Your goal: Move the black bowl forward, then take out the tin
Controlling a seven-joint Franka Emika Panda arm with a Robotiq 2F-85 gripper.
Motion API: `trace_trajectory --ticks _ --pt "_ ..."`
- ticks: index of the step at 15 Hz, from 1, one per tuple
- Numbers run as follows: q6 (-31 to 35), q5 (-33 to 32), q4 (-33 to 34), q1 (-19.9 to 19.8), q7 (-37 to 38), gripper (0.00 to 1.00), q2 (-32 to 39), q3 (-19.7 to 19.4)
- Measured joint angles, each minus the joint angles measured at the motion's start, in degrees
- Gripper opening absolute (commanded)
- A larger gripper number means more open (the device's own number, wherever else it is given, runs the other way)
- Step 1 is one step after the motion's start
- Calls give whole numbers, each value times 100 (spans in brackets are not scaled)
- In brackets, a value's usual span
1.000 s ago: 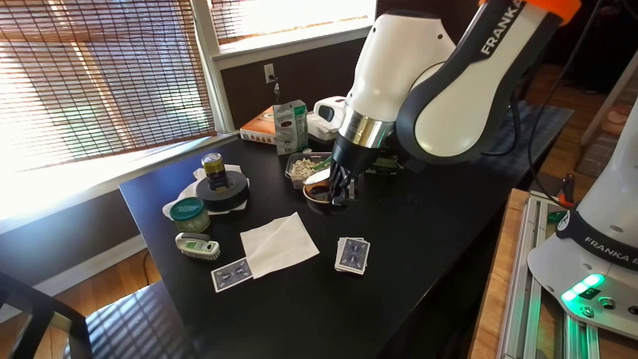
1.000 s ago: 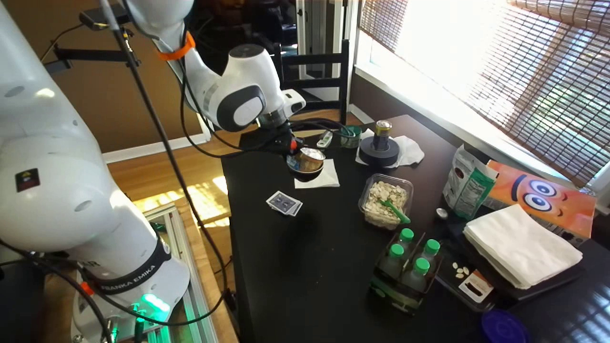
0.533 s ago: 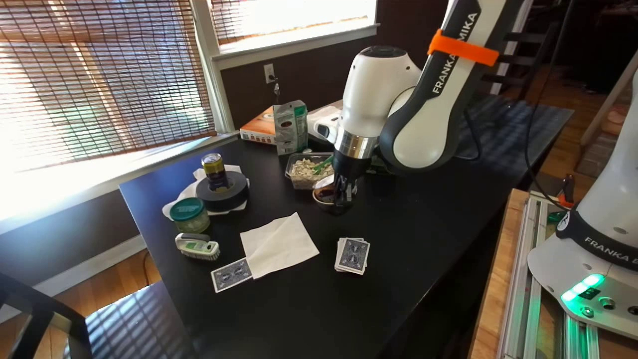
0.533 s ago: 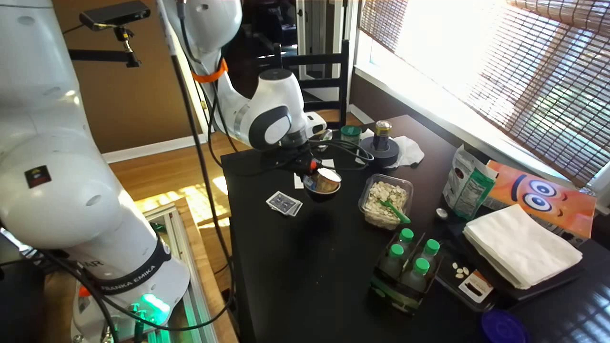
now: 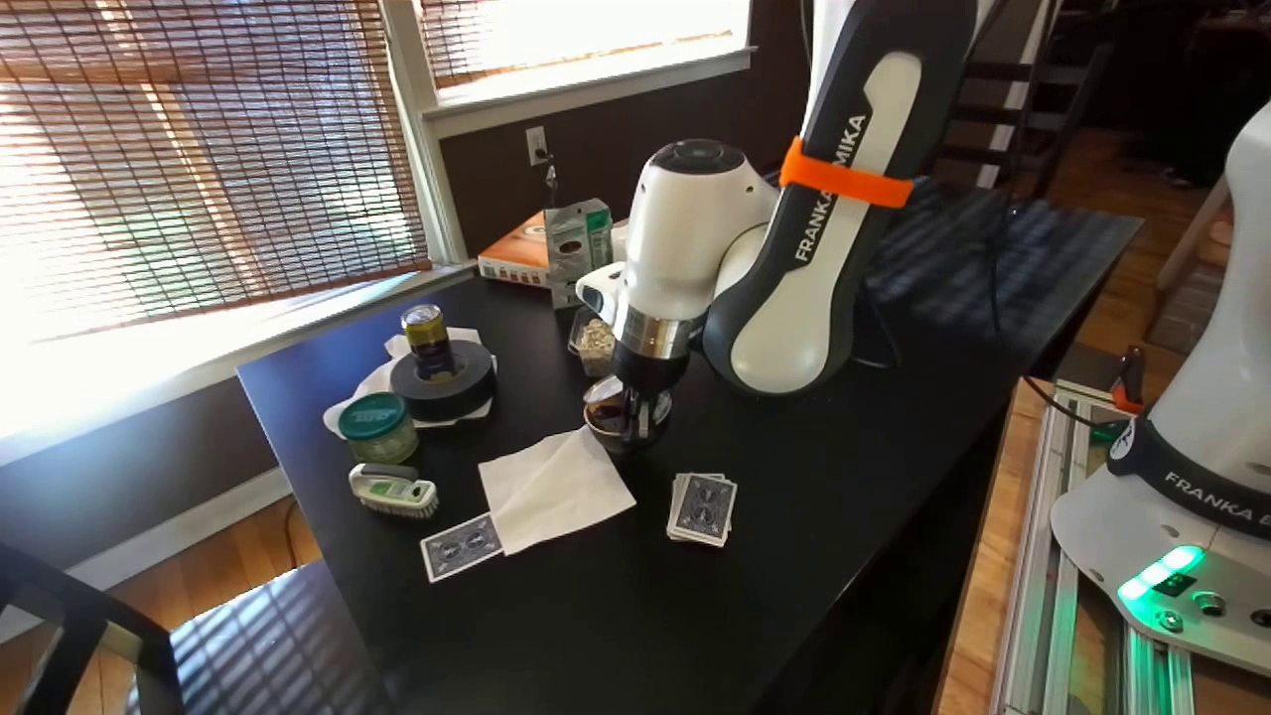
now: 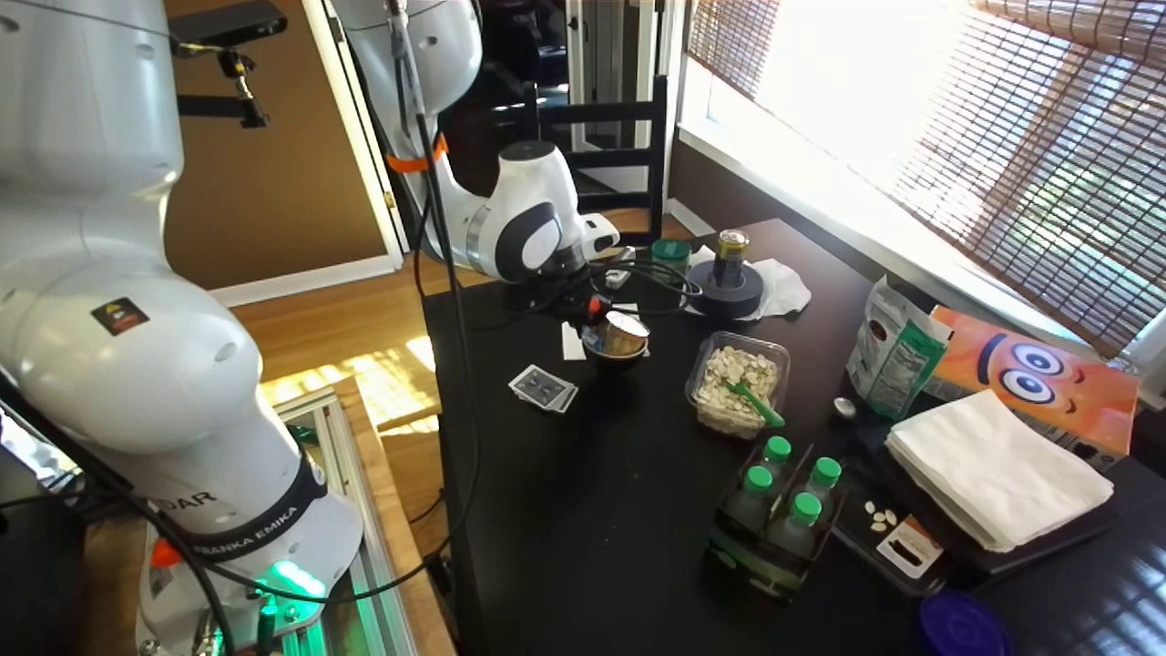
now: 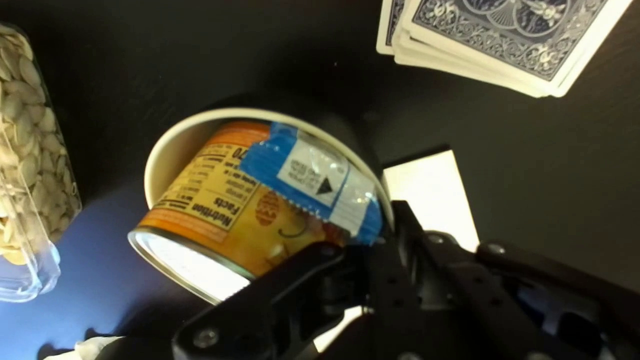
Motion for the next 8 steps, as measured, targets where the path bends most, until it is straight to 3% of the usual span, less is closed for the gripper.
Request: trace_trajectory --ticks 5,8 --pt "397 -85 162 442 527 2 395 -650" --pt "476 -67 193 548 722 2 528 -816"
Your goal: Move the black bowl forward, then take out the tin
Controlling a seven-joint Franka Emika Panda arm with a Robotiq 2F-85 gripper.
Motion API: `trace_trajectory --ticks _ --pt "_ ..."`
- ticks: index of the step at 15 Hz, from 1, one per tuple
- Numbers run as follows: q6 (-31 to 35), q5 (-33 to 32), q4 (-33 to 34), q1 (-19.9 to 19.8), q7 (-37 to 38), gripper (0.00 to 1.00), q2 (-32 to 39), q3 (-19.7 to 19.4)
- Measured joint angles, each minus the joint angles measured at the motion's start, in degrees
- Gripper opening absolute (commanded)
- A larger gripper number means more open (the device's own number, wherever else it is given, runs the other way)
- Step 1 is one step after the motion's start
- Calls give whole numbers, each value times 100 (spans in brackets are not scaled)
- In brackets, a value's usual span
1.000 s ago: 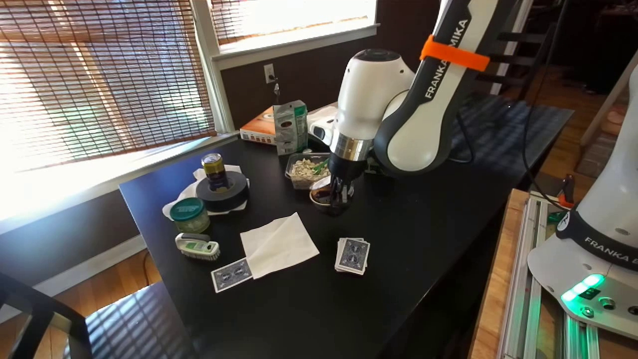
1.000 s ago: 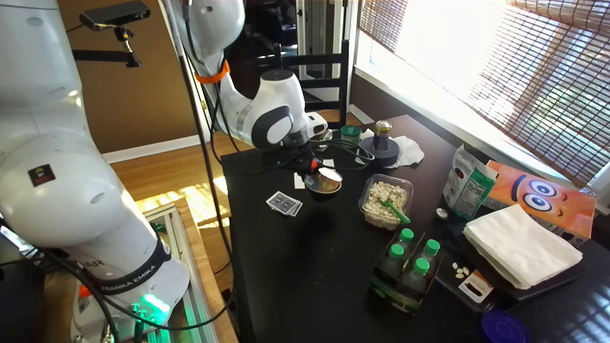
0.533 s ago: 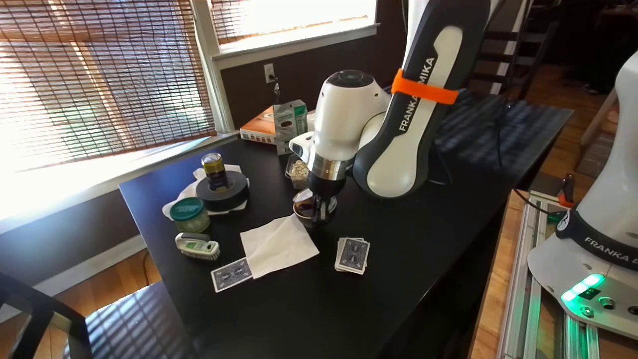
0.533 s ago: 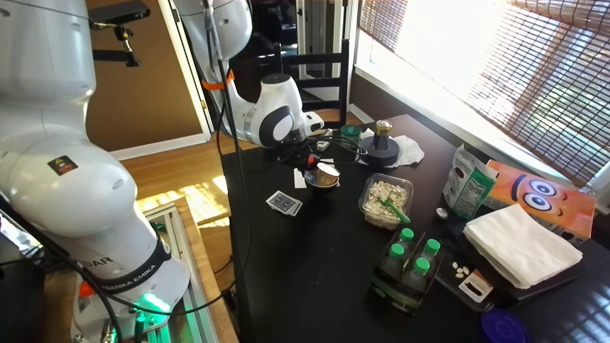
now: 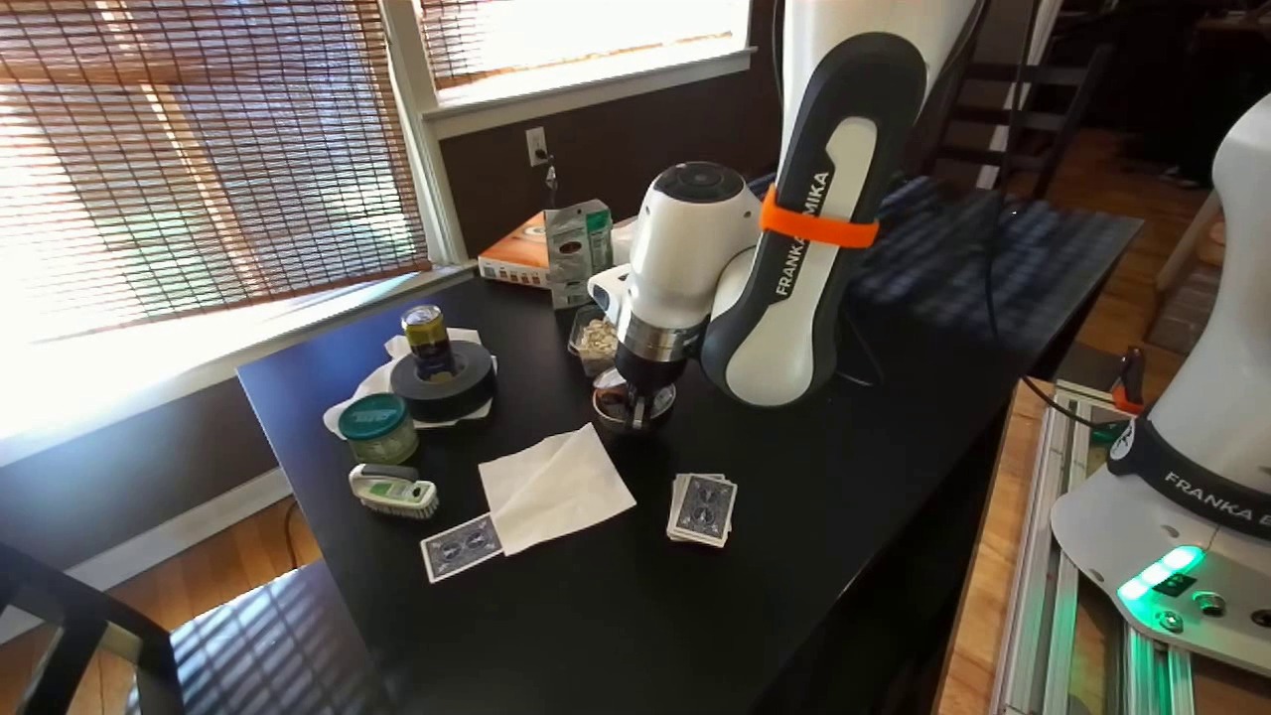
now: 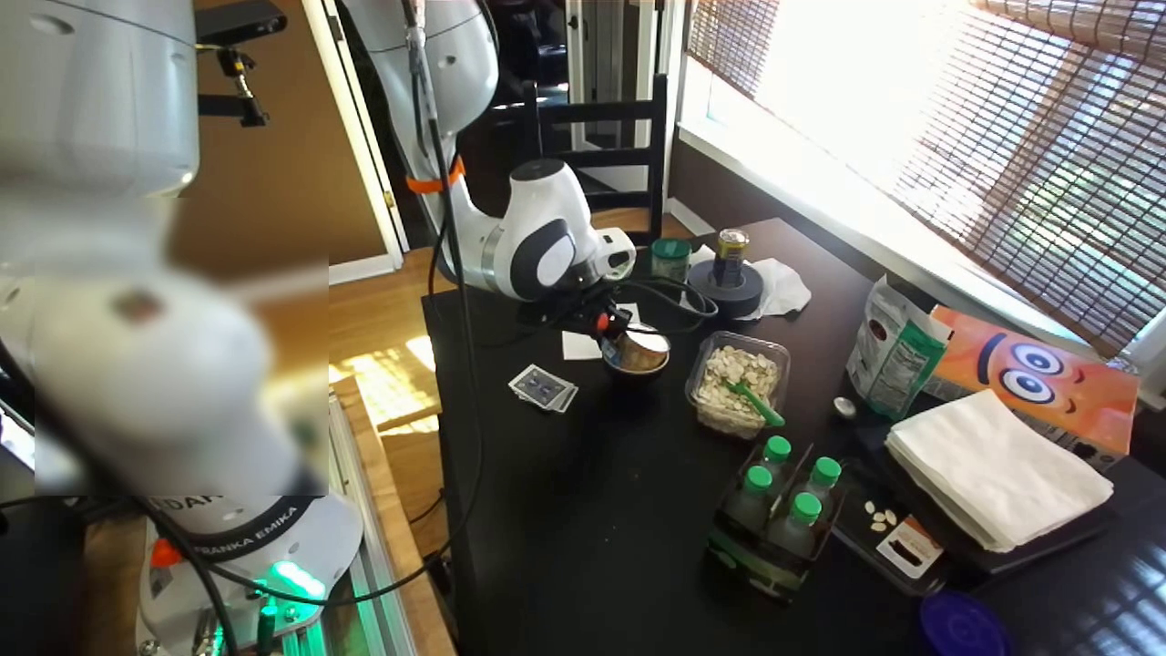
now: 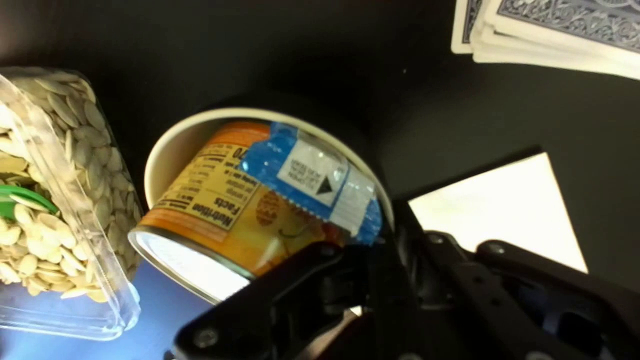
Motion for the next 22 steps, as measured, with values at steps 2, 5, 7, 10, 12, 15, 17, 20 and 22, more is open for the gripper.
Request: trace_trajectory --ticks 2,5,7,10,12,15,17,20,22 --pt "21 5 1 7 107 6 40 -1" --pt "49 18 5 3 228 40 37 37" --pt "86 20 27 -10 262 54 -21 82" --pt "76 17 58 -142 241 74 -350 196" --pt "-42 -6 51 -366 152 88 -773 356" --pt "-858 -4 26 -904 -290 100 -1561 797" --pt "-1744 311 -56 -1432 -971 100 -1991 1352" --pt "-2742 1085 -173 -1955 -2165 100 -2297 1876" --pt "-2699 1770 -235 -2193 -3016 100 -2320 2258"
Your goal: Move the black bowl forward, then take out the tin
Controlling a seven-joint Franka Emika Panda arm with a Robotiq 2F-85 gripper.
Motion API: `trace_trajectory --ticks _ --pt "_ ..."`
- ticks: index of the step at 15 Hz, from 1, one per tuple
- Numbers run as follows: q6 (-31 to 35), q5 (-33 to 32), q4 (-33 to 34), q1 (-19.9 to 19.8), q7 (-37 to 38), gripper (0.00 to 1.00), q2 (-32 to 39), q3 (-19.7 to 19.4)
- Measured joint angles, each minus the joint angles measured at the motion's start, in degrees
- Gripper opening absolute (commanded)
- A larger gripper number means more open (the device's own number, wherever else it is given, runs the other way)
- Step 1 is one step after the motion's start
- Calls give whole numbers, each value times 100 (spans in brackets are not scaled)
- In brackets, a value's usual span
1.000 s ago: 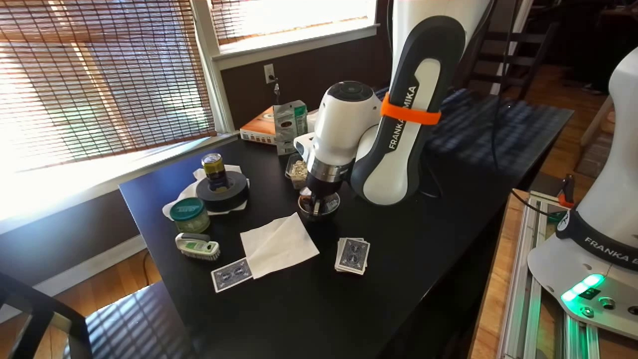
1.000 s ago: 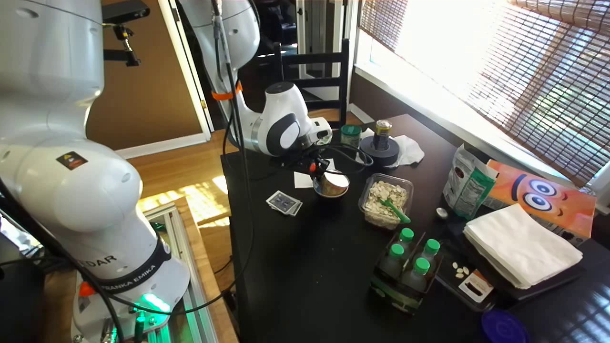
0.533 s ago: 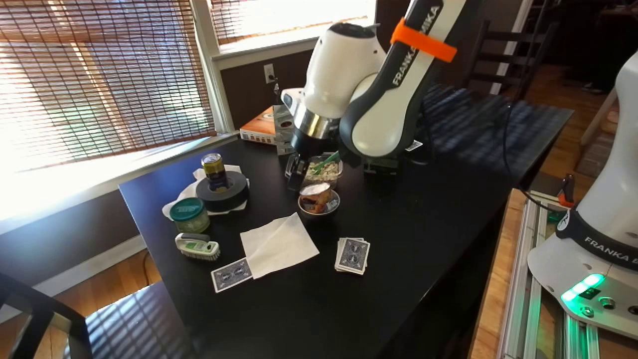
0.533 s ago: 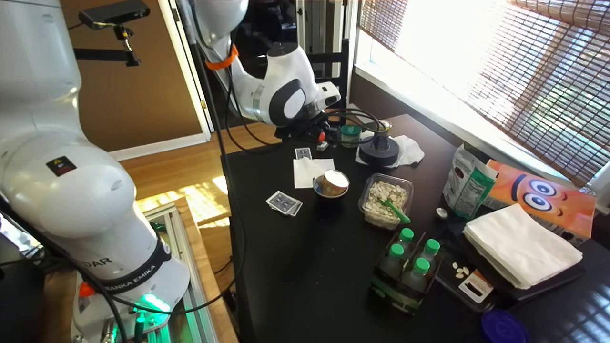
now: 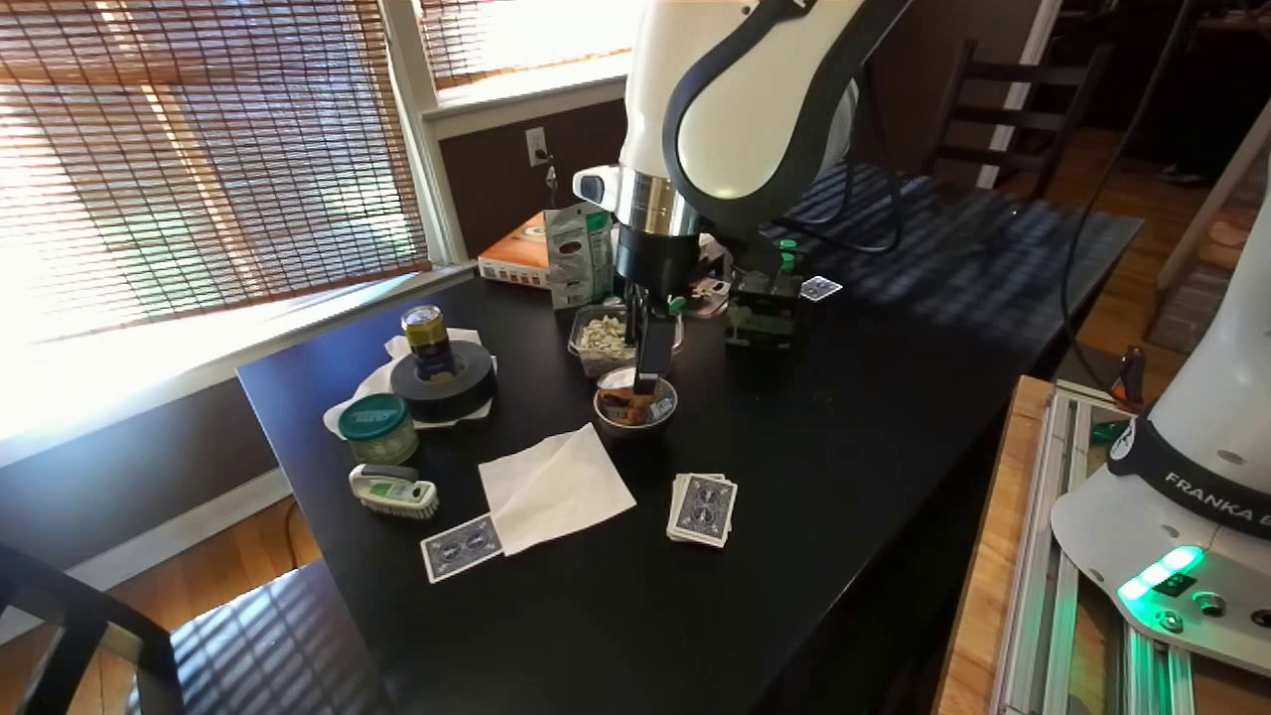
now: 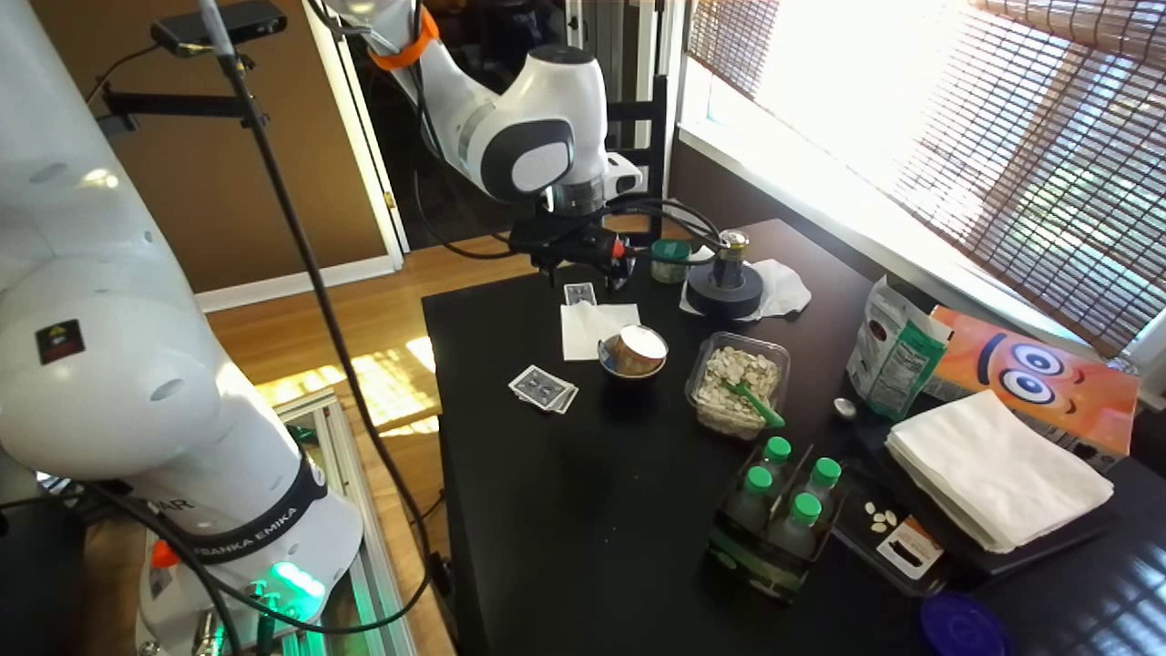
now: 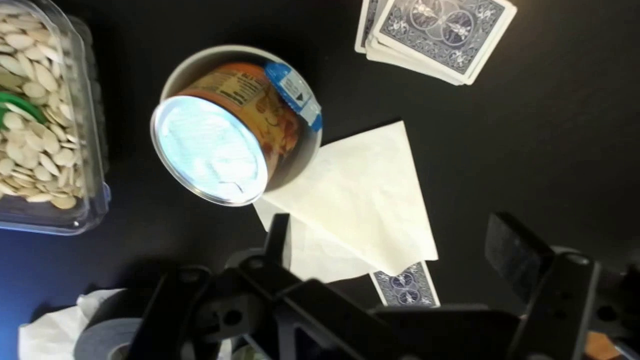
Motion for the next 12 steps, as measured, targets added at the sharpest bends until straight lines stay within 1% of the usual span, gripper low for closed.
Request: trace_trajectory --ticks 1,3,4,5,7,9,10,12 --pt "119 198 -24 -69 -335 100 10 112" --pt "463 247 -85 -187 -749 100 60 211" --pt "605 172 -120 -234 -909 100 107 220" --pt "728 -41 -159 -280 -981 100 178 208" --pt "834 -627 -179 -391 -982 100 370 143" --pt "873 -1077 -160 -491 -961 100 539 69" --pt "882 -1115 -140 -553 -967 100 590 84" --pt "884 -889 -91 -782 -1120 100 606 340"
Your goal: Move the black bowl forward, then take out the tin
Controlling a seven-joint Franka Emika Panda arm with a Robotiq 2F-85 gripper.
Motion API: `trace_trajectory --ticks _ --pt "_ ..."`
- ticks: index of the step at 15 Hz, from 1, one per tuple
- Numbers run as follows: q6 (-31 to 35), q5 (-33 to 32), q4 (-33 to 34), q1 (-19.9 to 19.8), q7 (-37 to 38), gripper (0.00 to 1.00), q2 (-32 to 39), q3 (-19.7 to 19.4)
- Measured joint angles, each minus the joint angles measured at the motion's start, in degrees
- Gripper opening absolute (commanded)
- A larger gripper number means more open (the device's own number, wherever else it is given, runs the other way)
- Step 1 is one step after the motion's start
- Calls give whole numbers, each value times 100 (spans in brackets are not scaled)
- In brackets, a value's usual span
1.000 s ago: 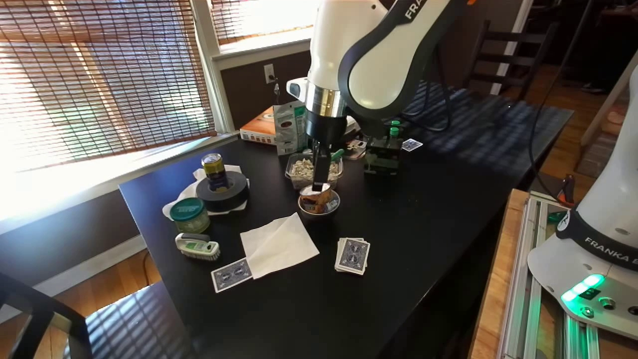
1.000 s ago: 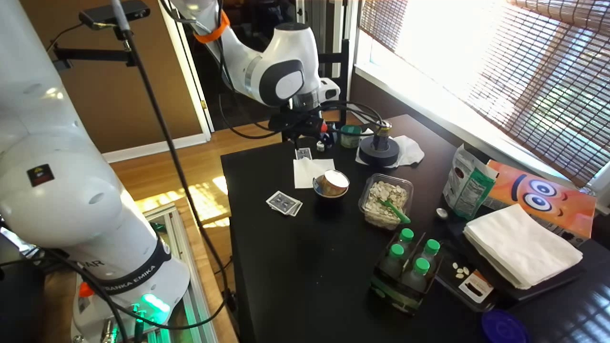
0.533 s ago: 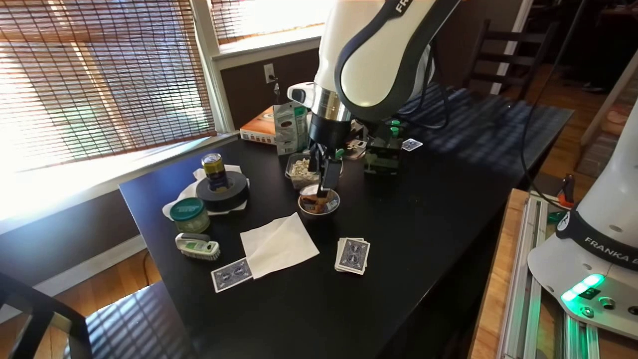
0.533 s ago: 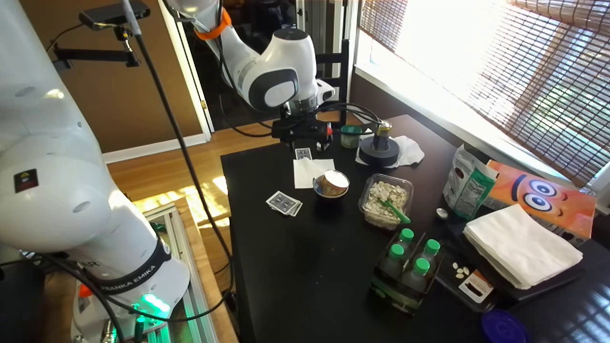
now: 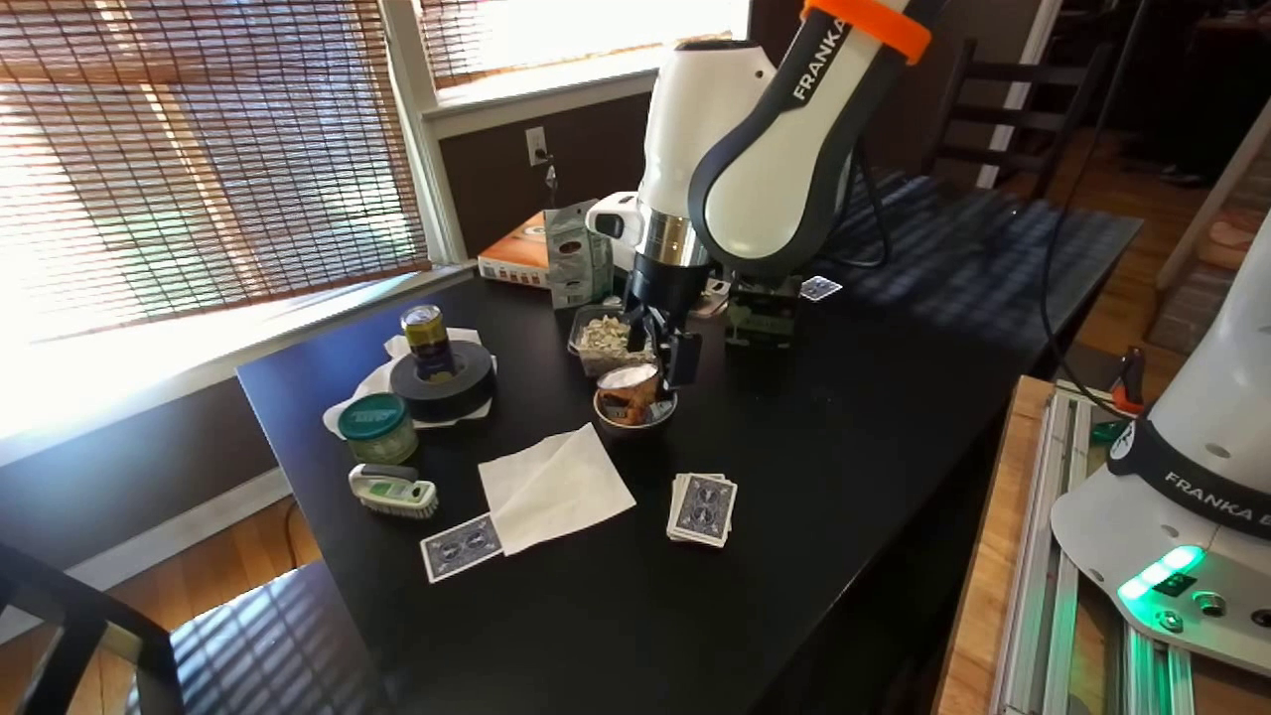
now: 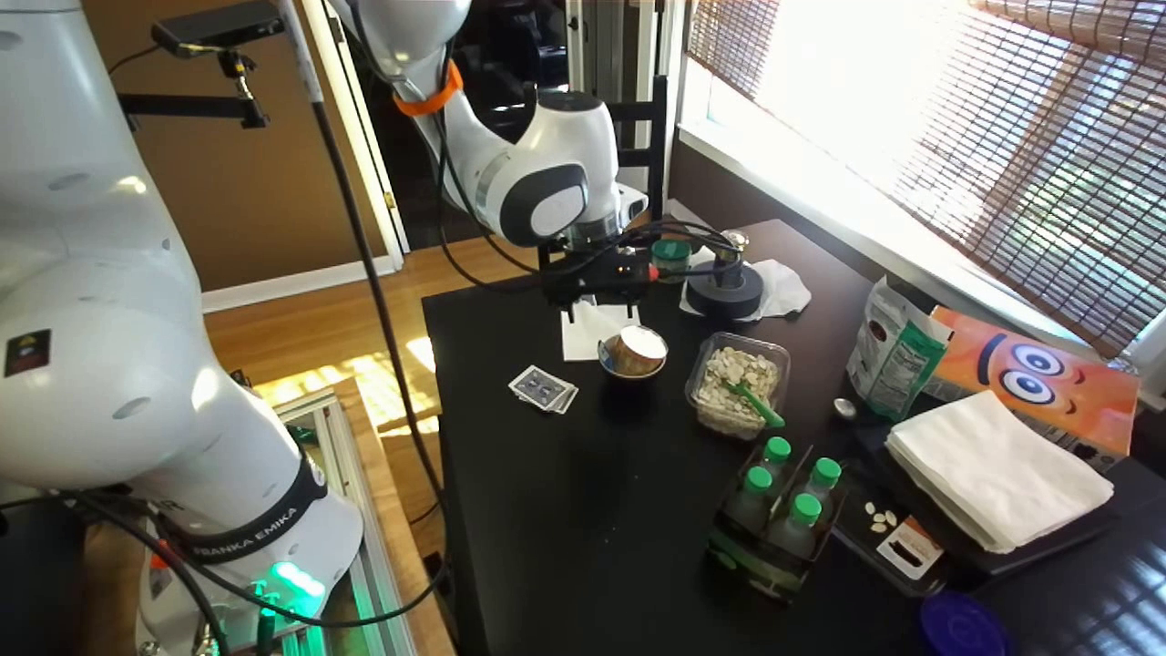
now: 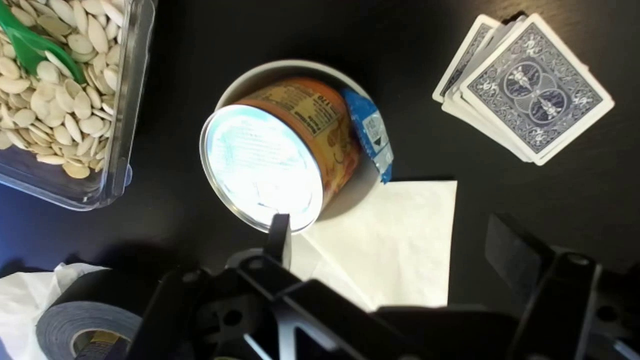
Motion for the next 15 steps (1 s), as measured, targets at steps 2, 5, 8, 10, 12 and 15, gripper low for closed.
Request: trace_trajectory --ticks 2,5,8,10,12,15 --pt "0 69 32 -88 -32 100 -5 125" --pt "-9 62 37 -96 -26 100 0 134" --pt "-147 -134 150 -61 212 100 4 96" --pt "-365 -372 327 13 579 100 9 50" --pt "-647 -587 555 108 935 98 28 24" --pt "-961 -982 916 234 1395 84 207 -21"
